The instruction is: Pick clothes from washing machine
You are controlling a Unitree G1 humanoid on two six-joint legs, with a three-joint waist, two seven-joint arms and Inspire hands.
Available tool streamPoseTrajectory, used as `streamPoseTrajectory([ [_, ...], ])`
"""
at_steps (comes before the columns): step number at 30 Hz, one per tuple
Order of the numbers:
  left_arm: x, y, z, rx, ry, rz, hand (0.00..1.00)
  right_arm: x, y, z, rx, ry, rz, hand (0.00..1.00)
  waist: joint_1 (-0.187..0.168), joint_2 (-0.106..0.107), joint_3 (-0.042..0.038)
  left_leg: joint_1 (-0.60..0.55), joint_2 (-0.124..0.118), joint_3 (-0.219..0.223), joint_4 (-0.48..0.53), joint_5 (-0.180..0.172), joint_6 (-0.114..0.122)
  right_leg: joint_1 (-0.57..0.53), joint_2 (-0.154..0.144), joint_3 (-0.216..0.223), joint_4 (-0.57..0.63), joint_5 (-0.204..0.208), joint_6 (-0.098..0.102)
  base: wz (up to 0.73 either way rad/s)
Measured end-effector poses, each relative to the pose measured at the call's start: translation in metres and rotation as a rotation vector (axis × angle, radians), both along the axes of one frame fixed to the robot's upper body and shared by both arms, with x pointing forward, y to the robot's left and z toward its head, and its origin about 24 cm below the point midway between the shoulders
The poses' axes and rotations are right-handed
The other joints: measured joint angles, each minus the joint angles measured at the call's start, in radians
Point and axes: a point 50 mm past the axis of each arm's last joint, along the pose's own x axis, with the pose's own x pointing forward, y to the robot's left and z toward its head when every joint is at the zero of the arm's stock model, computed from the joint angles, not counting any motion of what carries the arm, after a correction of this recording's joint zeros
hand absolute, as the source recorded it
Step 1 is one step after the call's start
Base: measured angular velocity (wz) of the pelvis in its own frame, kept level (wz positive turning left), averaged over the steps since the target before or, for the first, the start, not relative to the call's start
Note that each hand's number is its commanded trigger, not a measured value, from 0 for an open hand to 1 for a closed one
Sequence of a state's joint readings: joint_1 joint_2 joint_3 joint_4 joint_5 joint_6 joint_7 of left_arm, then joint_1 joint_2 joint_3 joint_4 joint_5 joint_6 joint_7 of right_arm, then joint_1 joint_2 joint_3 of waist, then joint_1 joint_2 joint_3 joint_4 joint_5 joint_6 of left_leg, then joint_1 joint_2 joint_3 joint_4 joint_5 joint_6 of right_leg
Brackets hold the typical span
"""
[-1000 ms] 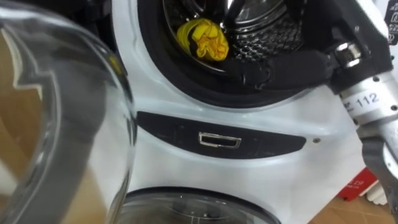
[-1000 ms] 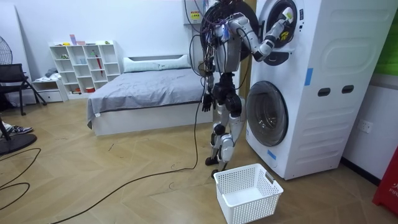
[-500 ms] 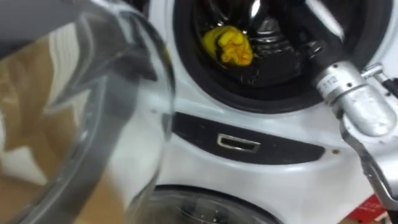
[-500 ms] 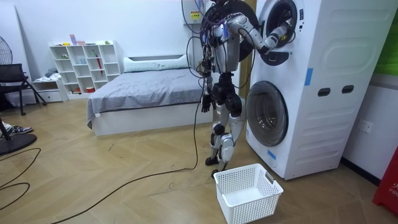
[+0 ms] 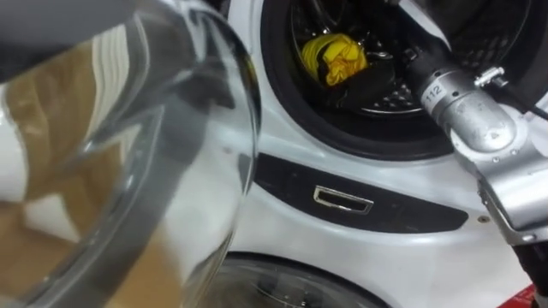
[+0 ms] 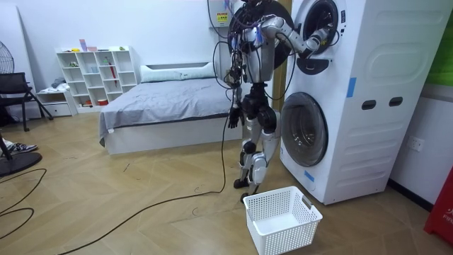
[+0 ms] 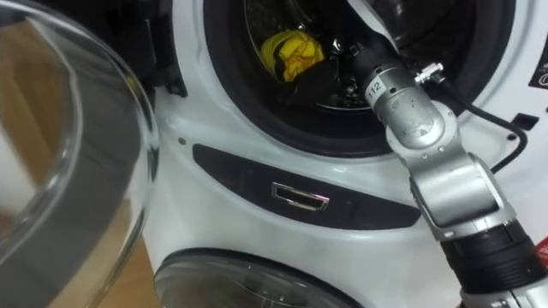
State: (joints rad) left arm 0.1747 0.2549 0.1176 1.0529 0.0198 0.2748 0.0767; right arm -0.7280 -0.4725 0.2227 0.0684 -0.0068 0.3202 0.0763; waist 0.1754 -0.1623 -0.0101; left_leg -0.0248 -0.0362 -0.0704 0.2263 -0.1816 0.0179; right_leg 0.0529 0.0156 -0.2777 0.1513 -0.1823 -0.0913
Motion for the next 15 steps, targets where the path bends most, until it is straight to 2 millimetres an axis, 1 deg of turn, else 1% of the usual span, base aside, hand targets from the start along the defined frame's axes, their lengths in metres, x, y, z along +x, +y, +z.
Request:
streamPoseTrajectory([
  [3,-0.004,0.001,0.001,0.007,0.01,-0.006,0.0,0.002,-0.001,-0.003,-0.003,0.025,-0.001,0.0,-0.004,-0.008,-0.0046,0.005,-0.001,-0.007,-0.001,0.0,0.0,0.008,0.0,-0.002,-0.001,0.0,0.0,0.01],
  [6,-0.006,0.001,0.001,0.007,0.017,-0.005,0.0,0.006,-0.005,-0.008,-0.01,0.055,-0.017,0.0,-0.011,-0.011,-0.0023,0.014,-0.006,-0.017,-0.003,0.0,0.0,0.023,-0.005,-0.013,-0.001,-0.005,0.003,0.11],
  [9,-0.007,0.001,0.001,0.007,0.019,-0.002,0.0,0.013,-0.01,-0.007,-0.031,0.084,-0.031,0.0,-0.014,-0.012,0.0026,0.018,-0.01,-0.025,0.001,0.0,0.0,0.031,-0.008,-0.024,-0.001,-0.007,0.006,0.12],
  [11,-0.011,0.0,0.0,0.003,0.031,0.002,0.0,0.017,-0.013,-0.003,-0.052,0.088,-0.044,0.0,-0.02,-0.013,0.0028,0.015,-0.013,-0.031,0.016,-0.001,0.001,0.031,-0.011,-0.026,0.0,-0.009,0.008,0.11],
  [13,-0.01,0.001,0.0,0.003,0.034,0.014,0.0,0.019,-0.018,0.0,-0.081,0.085,-0.071,0.0,-0.034,-0.013,0.0029,0.008,-0.015,-0.045,0.019,-0.002,0.004,0.031,-0.012,-0.034,0.0,-0.011,0.012,0.25],
  [14,-0.011,0.001,0.001,0.004,0.037,0.03,0.0,0.019,-0.021,0.003,-0.102,0.085,-0.077,0.0,-0.039,-0.013,0.0029,-0.005,-0.022,-0.054,0.029,-0.003,0.005,0.027,-0.013,-0.041,0.002,-0.012,0.014,0.3],
  [15,-0.012,0.003,0.001,0.005,0.039,0.048,0.0,0.019,-0.024,0.008,-0.126,0.081,-0.077,0.0,-0.044,-0.009,0.0007,-0.02,-0.025,-0.06,0.035,-0.005,0.008,0.015,-0.015,-0.048,0.006,-0.013,0.015,0.23],
])
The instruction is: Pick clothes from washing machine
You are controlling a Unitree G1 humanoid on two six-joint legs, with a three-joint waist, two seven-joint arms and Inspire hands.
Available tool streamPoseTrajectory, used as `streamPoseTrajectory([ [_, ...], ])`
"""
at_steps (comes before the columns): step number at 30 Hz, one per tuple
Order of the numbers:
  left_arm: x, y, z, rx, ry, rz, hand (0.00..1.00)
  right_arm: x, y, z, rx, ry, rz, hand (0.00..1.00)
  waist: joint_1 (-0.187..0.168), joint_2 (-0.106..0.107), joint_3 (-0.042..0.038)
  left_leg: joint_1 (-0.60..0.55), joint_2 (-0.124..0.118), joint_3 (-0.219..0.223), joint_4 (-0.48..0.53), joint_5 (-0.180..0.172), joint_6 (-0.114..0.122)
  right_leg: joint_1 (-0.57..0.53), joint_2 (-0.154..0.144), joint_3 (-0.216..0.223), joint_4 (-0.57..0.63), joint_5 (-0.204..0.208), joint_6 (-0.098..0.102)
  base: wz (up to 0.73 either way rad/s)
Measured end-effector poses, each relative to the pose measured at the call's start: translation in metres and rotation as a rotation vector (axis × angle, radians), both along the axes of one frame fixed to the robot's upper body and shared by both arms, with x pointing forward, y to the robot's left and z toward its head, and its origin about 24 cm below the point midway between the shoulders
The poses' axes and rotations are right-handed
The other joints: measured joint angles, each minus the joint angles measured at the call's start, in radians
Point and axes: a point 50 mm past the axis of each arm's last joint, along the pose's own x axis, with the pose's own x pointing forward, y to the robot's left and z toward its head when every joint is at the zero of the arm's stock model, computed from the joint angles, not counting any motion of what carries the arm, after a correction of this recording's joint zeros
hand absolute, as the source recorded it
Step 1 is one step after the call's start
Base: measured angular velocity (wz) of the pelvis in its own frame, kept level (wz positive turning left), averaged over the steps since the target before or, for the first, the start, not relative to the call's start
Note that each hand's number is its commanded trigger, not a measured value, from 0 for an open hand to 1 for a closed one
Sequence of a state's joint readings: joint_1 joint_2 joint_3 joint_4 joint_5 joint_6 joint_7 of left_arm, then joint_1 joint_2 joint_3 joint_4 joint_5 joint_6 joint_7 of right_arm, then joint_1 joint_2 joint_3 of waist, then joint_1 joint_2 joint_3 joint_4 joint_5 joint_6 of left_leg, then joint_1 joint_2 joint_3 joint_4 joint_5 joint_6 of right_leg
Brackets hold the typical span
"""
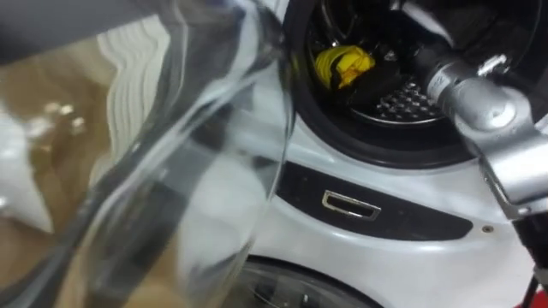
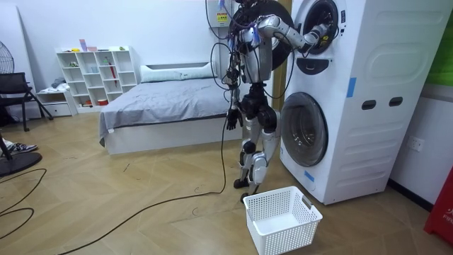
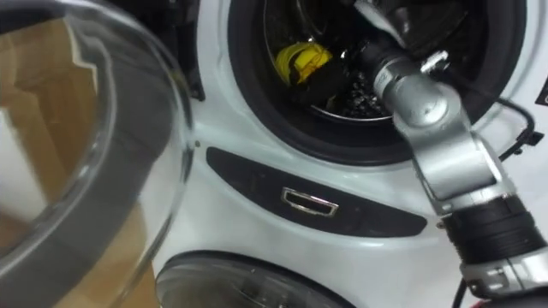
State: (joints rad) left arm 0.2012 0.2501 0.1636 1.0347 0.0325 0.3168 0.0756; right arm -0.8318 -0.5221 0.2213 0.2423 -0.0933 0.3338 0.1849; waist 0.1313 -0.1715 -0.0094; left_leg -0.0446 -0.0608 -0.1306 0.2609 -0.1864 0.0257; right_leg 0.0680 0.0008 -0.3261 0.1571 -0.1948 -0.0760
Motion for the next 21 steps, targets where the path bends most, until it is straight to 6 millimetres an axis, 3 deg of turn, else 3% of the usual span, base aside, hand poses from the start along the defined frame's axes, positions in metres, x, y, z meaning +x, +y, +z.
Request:
streamPoseTrajectory([
  [4,-0.003,0.002,0.001,0.002,0.015,0.031,0.0,0.001,-0.001,0.011,-0.05,0.012,0.01,0.0,-0.004,0.01,0.0016,-0.016,-0.002,-0.003,0.011,0.0,0.001,-0.013,-0.002,-0.004,0.012,0.004,0.002,0.03],
  [17,0.013,0.002,0.001,-0.006,0.005,0.036,0.0,0.006,-0.02,-0.006,-0.054,0.186,0.017,0.03,-0.015,0.016,0.0033,0.005,-0.007,-0.014,0.013,-0.004,0.008,0.023,-0.002,-0.005,0.01,0.004,0.004,0.04],
  [18,0.015,0.001,0.001,-0.008,-0.002,0.041,0.0,0.007,-0.021,-0.008,-0.055,0.202,0.025,0.59,-0.015,0.016,0.0033,0.005,-0.007,-0.014,0.013,-0.004,0.008,0.022,-0.002,-0.004,0.009,0.004,0.004,0.0],
  [19,0.015,0.001,0.001,-0.012,-0.006,0.049,0.0,0.007,-0.02,-0.008,-0.056,0.209,0.031,0.99,-0.015,0.016,0.0033,0.005,-0.007,-0.014,0.013,-0.004,0.008,0.022,-0.002,-0.003,0.009,0.004,0.004,0.0],
  [21,0.016,0.001,0.001,-0.013,-0.007,0.051,0.0,0.006,-0.02,-0.01,-0.057,0.239,0.049,1.0,-0.016,0.015,0.0028,0.006,-0.007,-0.013,0.013,-0.004,0.008,0.022,-0.003,-0.003,0.01,0.004,0.004,0.0],
])
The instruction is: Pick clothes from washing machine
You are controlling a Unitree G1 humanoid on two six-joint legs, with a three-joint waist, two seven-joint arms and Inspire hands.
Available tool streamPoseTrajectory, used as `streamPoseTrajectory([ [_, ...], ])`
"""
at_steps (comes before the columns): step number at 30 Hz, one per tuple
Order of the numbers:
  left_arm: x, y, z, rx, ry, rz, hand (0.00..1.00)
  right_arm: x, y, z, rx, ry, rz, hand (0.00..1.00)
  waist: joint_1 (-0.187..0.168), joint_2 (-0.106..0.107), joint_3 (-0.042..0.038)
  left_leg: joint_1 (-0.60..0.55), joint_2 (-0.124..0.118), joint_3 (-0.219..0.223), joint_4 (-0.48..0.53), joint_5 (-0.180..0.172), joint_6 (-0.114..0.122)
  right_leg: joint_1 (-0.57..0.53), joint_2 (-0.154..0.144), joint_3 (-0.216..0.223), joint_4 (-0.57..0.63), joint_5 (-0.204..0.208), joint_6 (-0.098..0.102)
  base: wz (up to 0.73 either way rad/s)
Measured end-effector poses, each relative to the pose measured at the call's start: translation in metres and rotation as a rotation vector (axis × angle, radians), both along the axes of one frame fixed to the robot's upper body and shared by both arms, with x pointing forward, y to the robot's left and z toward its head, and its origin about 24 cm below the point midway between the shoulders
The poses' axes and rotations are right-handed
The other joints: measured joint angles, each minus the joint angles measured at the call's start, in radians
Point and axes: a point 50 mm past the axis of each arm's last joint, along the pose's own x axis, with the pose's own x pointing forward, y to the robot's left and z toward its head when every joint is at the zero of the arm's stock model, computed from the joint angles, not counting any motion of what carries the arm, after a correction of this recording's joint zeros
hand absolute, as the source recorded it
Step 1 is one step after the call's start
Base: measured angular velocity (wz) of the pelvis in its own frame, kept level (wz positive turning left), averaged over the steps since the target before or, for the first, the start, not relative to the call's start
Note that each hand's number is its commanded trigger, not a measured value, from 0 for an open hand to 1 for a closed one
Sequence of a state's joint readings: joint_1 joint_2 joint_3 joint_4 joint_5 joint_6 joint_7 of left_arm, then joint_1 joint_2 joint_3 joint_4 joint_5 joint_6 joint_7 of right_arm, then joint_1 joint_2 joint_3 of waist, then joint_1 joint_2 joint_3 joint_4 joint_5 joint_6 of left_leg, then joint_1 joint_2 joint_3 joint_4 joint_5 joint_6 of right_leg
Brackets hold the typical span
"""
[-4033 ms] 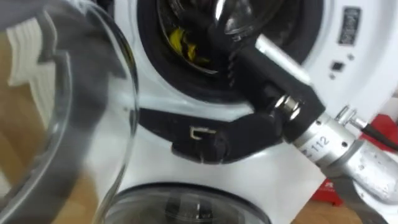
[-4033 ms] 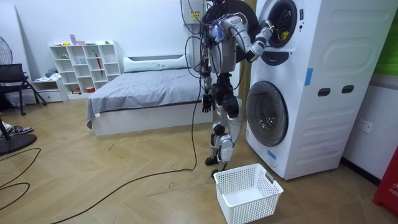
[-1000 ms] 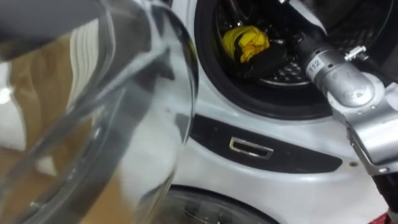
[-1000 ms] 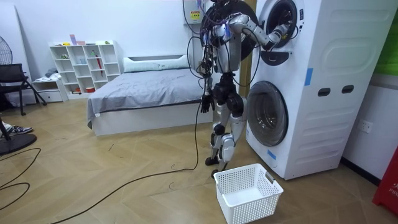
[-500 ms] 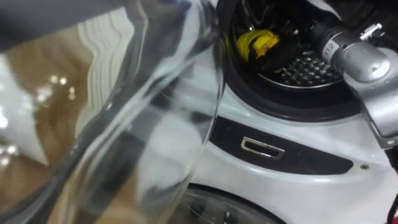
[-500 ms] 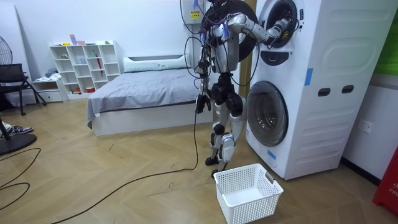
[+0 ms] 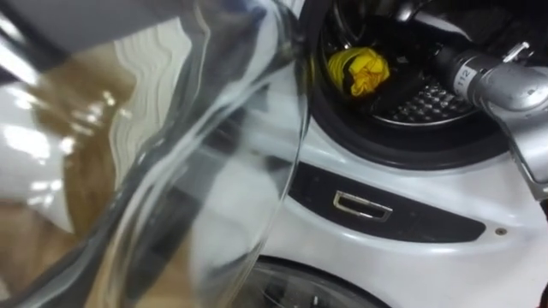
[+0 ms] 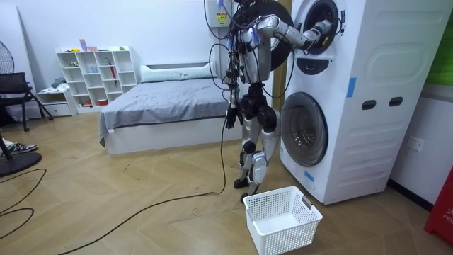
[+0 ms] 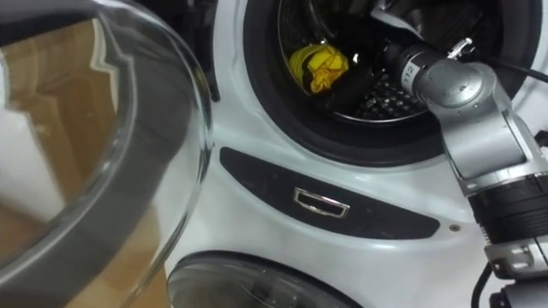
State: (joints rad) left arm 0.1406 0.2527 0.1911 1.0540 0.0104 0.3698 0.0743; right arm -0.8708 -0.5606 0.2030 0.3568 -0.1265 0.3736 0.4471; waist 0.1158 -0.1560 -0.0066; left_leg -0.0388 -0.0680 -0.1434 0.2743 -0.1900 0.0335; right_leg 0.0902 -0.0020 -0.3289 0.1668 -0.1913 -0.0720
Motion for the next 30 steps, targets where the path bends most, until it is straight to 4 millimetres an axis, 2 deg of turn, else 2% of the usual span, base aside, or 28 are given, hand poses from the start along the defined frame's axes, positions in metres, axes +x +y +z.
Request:
streamPoseTrajectory([
  [8,0.006,0.0,0.0,-0.009,-0.005,0.019,0.0,-0.001,-0.007,-0.008,0.005,0.066,-0.013,1.0,0.007,-0.003,0.0,0.019,0.0,-0.004,-0.001,-0.001,0.001,0.014,0.003,0.003,-0.015,0.002,0.002,0.01],
  [12,0.015,-0.001,0.001,-0.018,-0.035,0.025,0.0,-0.008,-0.017,-0.011,-0.108,0.026,-0.083,1.0,0.021,-0.005,0.0001,0.018,-0.003,-0.008,-0.005,-0.002,0.003,0.013,0.004,0.012,-0.016,0.002,0.003,0.02],
  [17,0.021,-0.004,0.001,-0.032,-0.067,0.029,0.0,-0.015,-0.017,-0.014,-0.13,0.007,-0.083,1.0,0.028,-0.006,0.0006,0.039,0.003,-0.007,-0.018,-0.004,0.006,0.022,0.004,0.027,-0.012,0.005,0.007,-0.02],
  [20,0.028,-0.004,0.001,-0.029,-0.091,0.016,0.0,-0.016,-0.017,-0.017,-0.139,0.009,-0.082,1.0,0.034,-0.002,0.0031,0.059,0.004,-0.007,-0.036,-0.005,0.008,0.033,0.005,0.035,-0.013,0.007,0.009,-0.06],
  [22,0.031,-0.004,0.001,-0.034,-0.106,0.029,0.0,-0.017,-0.016,-0.017,-0.141,0.006,-0.077,1.0,0.042,0.001,0.0051,0.065,0.005,0.003,-0.041,-0.006,0.01,0.033,0.005,0.056,-0.013,0.007,0.01,-0.18],
  [28,0.04,-0.008,0.002,-0.047,-0.116,-0.005,0.0,-0.017,-0.014,-0.016,-0.146,-0.003,-0.068,1.0,0.052,0.009,0.0085,0.068,0.004,0.019,-0.052,-0.005,0.014,0.038,0.004,0.057,-0.014,0.01,0.015,-0.09],
  [30,0.04,-0.008,0.002,-0.047,-0.116,-0.006,0.0,-0.017,-0.012,-0.016,-0.15,-0.014,-0.068,1.0,0.055,0.01,0.0097,0.068,0.004,0.026,-0.053,-0.004,0.015,0.035,0.006,0.078,-0.014,0.011,0.016,-0.08],
])
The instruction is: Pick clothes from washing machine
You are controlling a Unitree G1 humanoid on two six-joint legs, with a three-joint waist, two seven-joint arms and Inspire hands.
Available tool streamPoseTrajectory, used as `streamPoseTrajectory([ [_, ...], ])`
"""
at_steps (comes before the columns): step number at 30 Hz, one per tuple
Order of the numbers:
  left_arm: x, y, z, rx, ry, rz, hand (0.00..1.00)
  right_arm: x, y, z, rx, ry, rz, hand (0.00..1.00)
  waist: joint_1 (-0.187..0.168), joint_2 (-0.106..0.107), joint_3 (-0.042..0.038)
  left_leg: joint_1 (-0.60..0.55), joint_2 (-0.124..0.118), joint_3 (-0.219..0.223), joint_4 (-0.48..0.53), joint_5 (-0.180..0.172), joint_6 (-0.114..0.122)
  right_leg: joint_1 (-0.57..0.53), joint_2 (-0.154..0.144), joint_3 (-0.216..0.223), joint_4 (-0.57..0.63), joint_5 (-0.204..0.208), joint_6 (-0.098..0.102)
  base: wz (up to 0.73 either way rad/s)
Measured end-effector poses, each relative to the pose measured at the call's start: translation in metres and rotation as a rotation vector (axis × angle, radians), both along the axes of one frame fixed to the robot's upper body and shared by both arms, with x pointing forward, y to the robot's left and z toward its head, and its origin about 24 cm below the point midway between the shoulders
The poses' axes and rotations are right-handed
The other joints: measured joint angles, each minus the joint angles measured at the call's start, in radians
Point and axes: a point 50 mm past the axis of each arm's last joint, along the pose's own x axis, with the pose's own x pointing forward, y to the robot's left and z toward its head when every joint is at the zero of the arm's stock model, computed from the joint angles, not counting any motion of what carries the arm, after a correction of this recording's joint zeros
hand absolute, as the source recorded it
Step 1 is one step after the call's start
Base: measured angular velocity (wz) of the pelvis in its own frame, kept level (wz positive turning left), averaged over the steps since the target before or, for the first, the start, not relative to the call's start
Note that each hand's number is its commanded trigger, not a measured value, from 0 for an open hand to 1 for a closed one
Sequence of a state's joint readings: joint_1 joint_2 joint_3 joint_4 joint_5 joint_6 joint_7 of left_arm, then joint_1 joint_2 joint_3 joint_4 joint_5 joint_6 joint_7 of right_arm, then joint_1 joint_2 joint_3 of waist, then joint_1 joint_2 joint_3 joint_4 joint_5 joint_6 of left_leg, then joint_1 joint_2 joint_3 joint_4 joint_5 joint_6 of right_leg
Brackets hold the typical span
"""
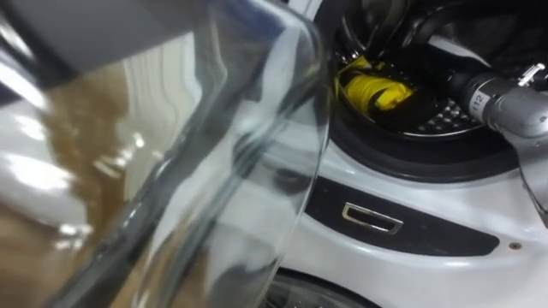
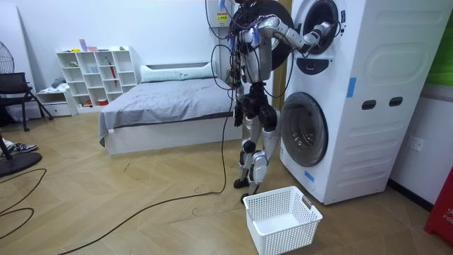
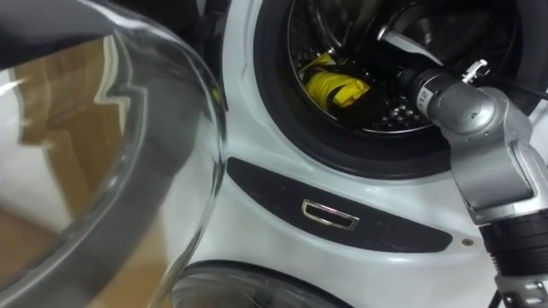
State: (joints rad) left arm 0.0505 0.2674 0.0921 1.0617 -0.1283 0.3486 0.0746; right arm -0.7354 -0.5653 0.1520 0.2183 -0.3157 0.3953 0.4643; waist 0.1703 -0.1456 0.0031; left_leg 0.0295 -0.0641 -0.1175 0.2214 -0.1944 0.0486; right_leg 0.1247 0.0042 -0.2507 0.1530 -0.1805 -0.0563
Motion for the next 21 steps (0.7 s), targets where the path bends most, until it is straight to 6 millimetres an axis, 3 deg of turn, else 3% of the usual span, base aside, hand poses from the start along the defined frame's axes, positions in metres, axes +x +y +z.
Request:
streamPoseTrajectory([
  [8,-0.002,0.002,0.0,0.007,0.017,-0.014,0.0,-0.006,0.015,0.013,-0.026,-0.091,0.037,1.0,0.0,0.004,0.0019,-0.009,0.001,0.02,-0.01,0.001,0.0,-0.024,0.003,0.023,0.006,0.0,0.0,-0.1],
  [16,-0.007,0.006,-0.001,0.015,-0.007,0.023,0.0,-0.031,0.049,0.044,-0.039,-0.284,0.148,1.0,-0.042,0.001,-0.0116,-0.031,0.014,0.068,-0.017,0.005,0.001,-0.076,0.002,0.06,0.018,0.0,0.0,-0.16],
  [21,-0.033,0.009,-0.003,0.032,-0.001,0.045,0.0,-0.081,0.064,0.062,0.124,-0.491,0.302,1.0,-0.072,0.019,-0.0229,0.008,0.021,0.093,-0.027,0.005,0.001,-0.045,0.0,0.075,0.015,0.0,0.001,-0.08],
])
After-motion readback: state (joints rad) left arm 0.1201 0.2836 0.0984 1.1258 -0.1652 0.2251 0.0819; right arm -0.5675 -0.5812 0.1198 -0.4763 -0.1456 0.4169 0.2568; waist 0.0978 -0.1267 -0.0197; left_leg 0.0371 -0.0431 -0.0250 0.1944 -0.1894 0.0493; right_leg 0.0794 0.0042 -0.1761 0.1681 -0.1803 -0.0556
